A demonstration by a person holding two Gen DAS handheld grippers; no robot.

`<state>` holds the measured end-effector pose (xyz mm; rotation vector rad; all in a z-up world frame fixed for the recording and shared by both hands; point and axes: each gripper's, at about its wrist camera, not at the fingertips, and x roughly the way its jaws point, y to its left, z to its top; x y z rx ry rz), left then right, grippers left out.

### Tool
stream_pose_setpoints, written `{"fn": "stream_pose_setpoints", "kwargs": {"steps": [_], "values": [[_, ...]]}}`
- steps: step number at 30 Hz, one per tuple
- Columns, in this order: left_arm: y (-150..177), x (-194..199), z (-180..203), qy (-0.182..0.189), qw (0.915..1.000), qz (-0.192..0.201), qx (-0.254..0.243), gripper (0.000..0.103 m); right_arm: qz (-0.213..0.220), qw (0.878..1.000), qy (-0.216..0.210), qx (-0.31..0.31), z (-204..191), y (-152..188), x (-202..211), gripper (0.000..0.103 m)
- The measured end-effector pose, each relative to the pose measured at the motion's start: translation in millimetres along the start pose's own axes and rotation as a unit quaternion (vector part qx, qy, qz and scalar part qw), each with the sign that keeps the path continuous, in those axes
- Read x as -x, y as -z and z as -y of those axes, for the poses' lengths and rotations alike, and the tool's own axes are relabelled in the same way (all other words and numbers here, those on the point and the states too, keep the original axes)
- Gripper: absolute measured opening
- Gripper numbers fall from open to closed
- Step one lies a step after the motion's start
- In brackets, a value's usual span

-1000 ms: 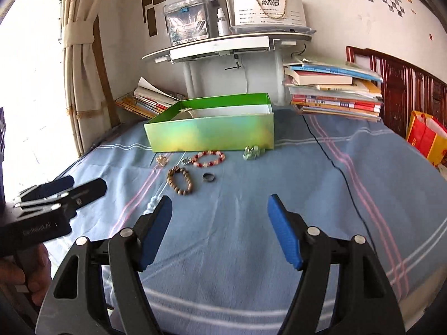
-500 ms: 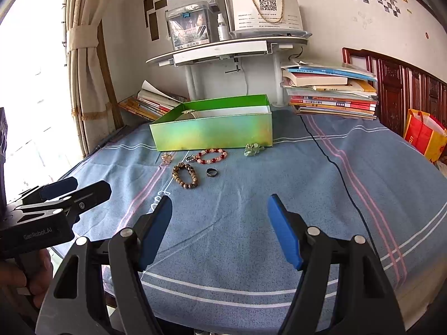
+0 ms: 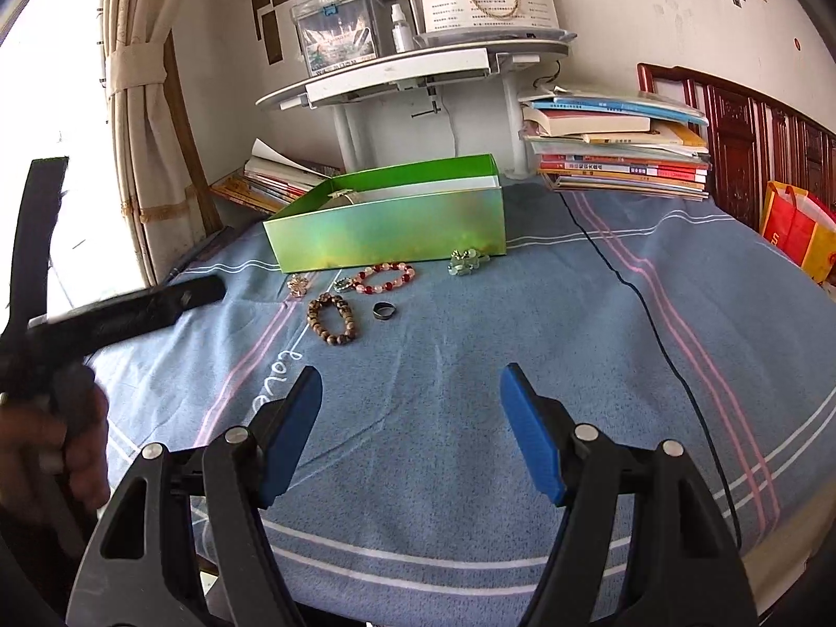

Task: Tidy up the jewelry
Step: 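Grasp the silver charm with the left tool while the right tool grasps the green jade pendant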

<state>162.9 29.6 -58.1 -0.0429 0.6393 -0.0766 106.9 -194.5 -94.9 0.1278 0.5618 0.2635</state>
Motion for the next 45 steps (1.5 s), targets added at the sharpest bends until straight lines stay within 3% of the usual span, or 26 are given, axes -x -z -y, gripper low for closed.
{"fn": "stream_pose_setpoints", "kwargs": {"steps": [3,9,15,23,26,34,37,38,39,41,45], "values": [[-12.6,-22.4,-3.3,0.003,0.9998,-0.021,-0.002,0.069,-0.004,1.000,0.002,-0.004,3.7,-2.9,-5.9,0.070],[-30.5,-71.1,-3.5,-0.007,0.9981,-0.055,-0.027,0.064,-0.019,1.000,0.004,-0.009,10.5,-9.3,-23.2,0.070],[-38.5,-112.1,-6.9,-0.006,0.9951,-0.094,-0.030,0.047,-0.035,0.999,0.003,-0.003,9.6,-18.9,-43.7,0.070],[-37.0,-147.6,-7.8,0.012,0.9903,-0.136,-0.028,0.023,-0.060,0.997,0.041,0.031,8.6,-67.8,-94.2,0.070],[-36.4,-149.4,-9.5,0.016,0.9918,-0.125,-0.025,0.023,-0.070,0.996,0.054,0.026,17.2,-85.8,-123.8,0.069],[-39.9,-142.4,-28.2,0.050,0.9933,-0.101,0.022,0.022,-0.118,0.990,0.079,0.024,28.1,-101.7,-185.0,0.053],[-41.2,-138.2,-31.8,0.056,0.9937,-0.091,0.031,0.022,-0.140,0.987,0.076,0.022,27.7,-97.7,-200.8,0.044],[-41.7,-136.5,-31.3,0.058,0.9941,-0.087,0.029,0.022,-0.150,0.986,0.068,0.018,28.0,-96.7,-204.7,0.035],[-42.0,-135.5,-30.6,0.059,0.9942,-0.085,0.029,0.022,-0.151,0.987,0.058,0.009,28.9,-96.3,-205.5,0.025],[-42.9,-134.2,-29.6,0.061,0.9945,-0.081,0.028,0.022,-0.138,0.989,0.056,0.006,28.5,-95.9,-199.1,0.015],[-44.9,-123.7,-27.3,0.065,0.9957,-0.061,0.024,0.022,-0.109,0.992,0.054,0.011,23.1,-94.4,-178.3,0.012]]}}
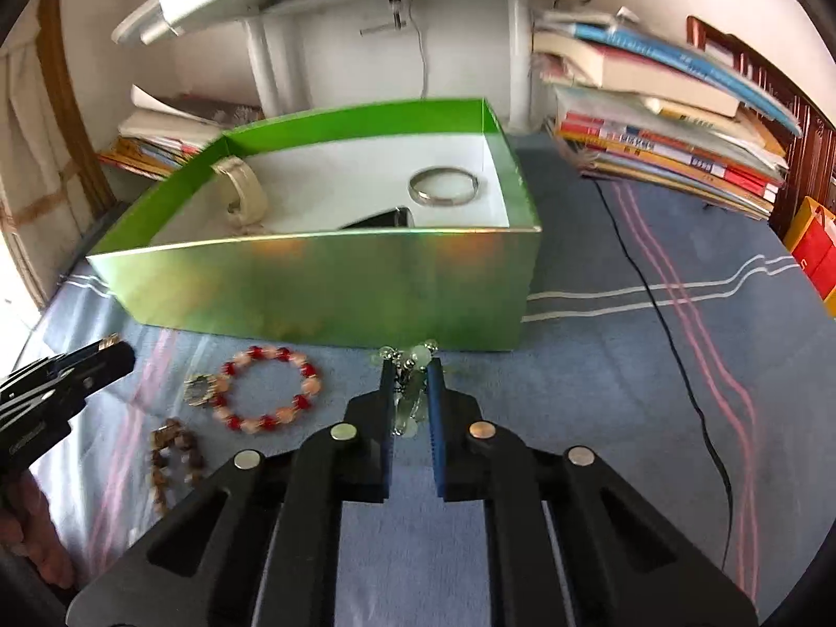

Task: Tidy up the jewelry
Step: 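Grasp the silver charm with the left tool while the right tool grasps the green jade pendant, then lift the silver charm with the left tool while the right tool lifts the jade pendant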

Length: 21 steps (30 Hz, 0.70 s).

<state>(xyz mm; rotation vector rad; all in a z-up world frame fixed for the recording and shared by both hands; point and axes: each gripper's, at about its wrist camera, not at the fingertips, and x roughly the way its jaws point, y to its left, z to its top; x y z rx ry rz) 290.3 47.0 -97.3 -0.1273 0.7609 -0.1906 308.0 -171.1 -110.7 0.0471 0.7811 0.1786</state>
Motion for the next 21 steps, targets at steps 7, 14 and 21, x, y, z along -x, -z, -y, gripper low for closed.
{"fn": "stream_pose_setpoints", "kwargs": {"steps": [7,14,21], "values": [[11.1,54.0,16.1,0.004,0.9991,0.042,0.000,0.022,0.073,0.997,-0.039,0.006,-5.3,25.9,81.7,0.012],[45.0,121.1,44.0,-0.005,0.9967,0.080,-0.013,0.022,0.120,0.991,-0.056,0.023,-17.1,58.1,142.1,0.012],[78.3,158.3,62.7,-0.009,0.9956,0.090,-0.025,0.022,0.127,0.988,-0.078,0.032,-26.6,85.9,167.9,0.012]]}}
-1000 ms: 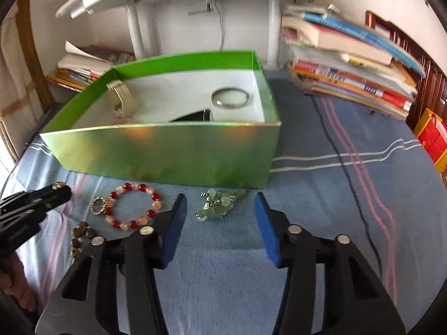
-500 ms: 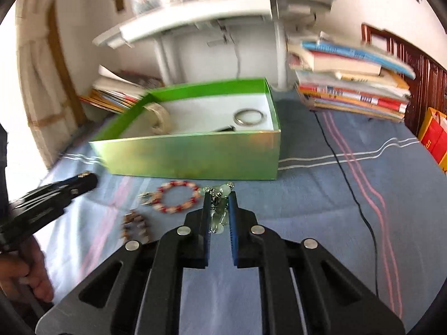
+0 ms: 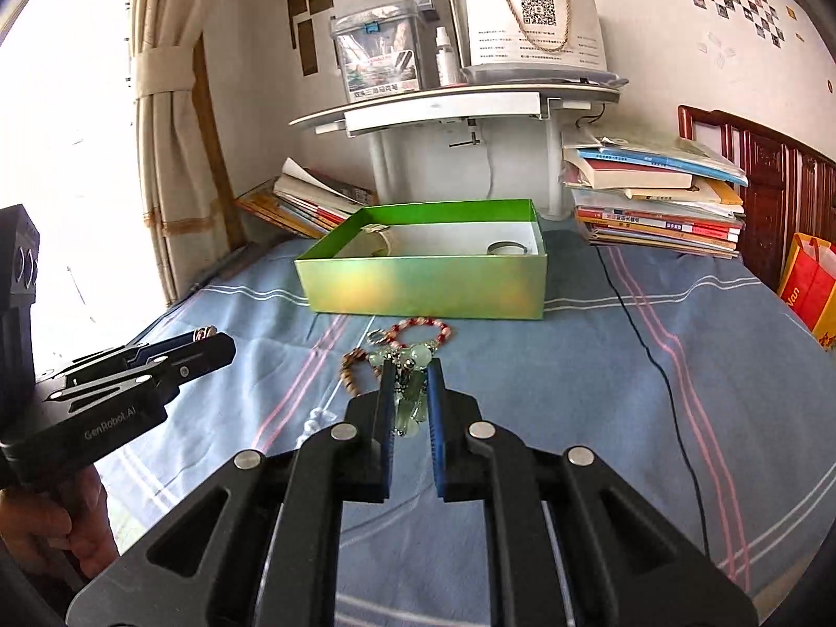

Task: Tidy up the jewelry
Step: 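Lift the silver charm with the left tool while the right tool lifts the jade pendant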

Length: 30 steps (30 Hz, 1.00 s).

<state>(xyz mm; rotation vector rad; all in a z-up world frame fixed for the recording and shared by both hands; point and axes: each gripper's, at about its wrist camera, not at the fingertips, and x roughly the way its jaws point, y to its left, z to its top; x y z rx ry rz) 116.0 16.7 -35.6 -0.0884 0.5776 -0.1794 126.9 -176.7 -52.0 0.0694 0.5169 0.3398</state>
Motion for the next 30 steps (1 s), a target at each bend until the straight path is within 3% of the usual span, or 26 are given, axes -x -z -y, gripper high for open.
{"fn": "stream_pose_setpoints", "kwargs": {"steps": [8,30], "values": [[17.4,13.3,6.9,-0.001,1.0000,-0.006,-0.004,0.022,-0.001,1.000,-0.006,0.003,-6.8,14.4,16.9,0.012],[18.1,15.9,6.0,0.000,0.9999,-0.014,-0.006,0.022,-0.001,1.000,-0.003,-0.004,-4.8,17.7,21.3,0.012]]}}
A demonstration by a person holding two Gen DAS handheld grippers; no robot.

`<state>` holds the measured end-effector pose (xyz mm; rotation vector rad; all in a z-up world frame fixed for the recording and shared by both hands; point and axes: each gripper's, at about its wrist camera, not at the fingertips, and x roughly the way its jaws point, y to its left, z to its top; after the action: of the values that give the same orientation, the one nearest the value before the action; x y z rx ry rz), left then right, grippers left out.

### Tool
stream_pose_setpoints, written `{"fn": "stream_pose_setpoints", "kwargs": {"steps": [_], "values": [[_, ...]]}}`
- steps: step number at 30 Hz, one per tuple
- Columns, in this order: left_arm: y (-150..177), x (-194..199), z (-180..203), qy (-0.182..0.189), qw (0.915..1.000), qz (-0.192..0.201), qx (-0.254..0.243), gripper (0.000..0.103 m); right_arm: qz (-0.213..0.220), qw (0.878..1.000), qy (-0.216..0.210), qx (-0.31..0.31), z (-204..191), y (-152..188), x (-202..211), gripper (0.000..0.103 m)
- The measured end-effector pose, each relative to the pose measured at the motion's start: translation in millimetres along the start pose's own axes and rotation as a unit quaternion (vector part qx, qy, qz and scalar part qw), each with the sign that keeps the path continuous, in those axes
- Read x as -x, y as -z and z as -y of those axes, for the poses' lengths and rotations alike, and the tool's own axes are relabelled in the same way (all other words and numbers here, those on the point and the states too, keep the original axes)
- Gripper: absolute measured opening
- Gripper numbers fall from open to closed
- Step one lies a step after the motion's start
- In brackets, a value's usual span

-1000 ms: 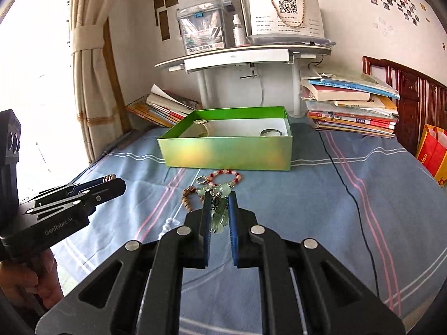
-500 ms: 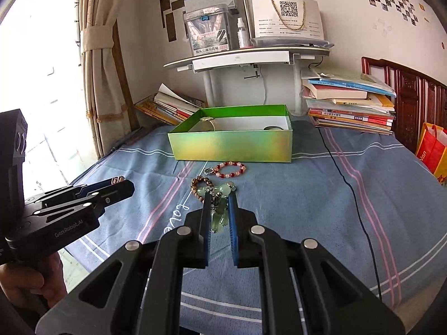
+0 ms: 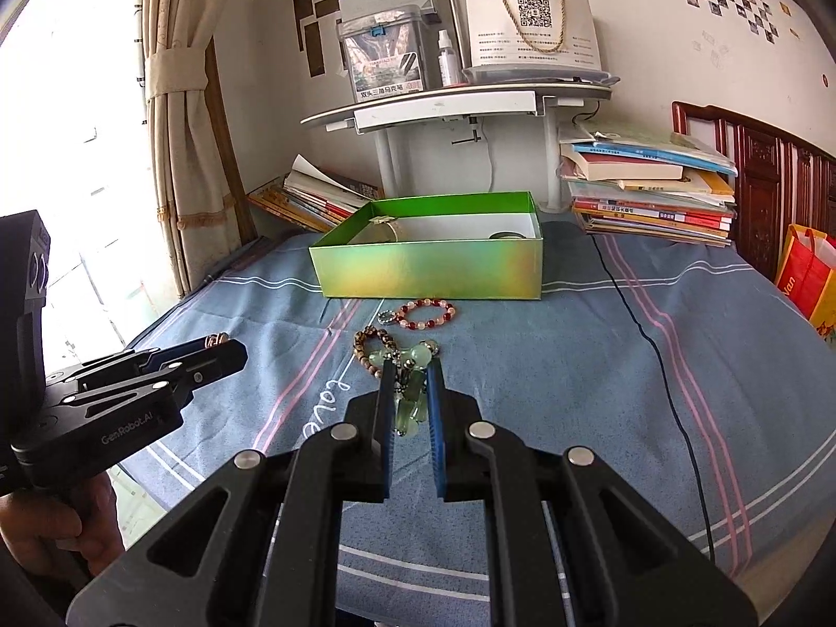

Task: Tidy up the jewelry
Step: 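Lift the silver charm with the left tool while the right tool lifts the jade pendant, then lower both items into the green box and open both tools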

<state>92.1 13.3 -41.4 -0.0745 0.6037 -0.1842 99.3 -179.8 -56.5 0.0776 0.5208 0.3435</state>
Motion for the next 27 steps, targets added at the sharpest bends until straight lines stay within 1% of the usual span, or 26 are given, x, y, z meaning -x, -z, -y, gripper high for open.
{"fn": "stream_pose_setpoints", "kwargs": {"steps": [17,22,27], "values": [[-3.0,-11.9,-3.6,0.000,1.0000,-0.009,0.002,0.022,-0.006,1.000,0.004,-0.005,2.3,-2.5,-9.5,0.012],[-8.8,-21.6,-7.8,0.000,0.9999,-0.015,0.005,0.022,-0.009,1.000,0.005,-0.006,6.0,-6.9,-16.8,0.012],[-22.0,-36.2,-12.6,-0.001,0.9998,-0.019,0.008,0.022,-0.010,1.000,0.006,-0.007,10.4,-15.4,-27.7,0.012]]}}
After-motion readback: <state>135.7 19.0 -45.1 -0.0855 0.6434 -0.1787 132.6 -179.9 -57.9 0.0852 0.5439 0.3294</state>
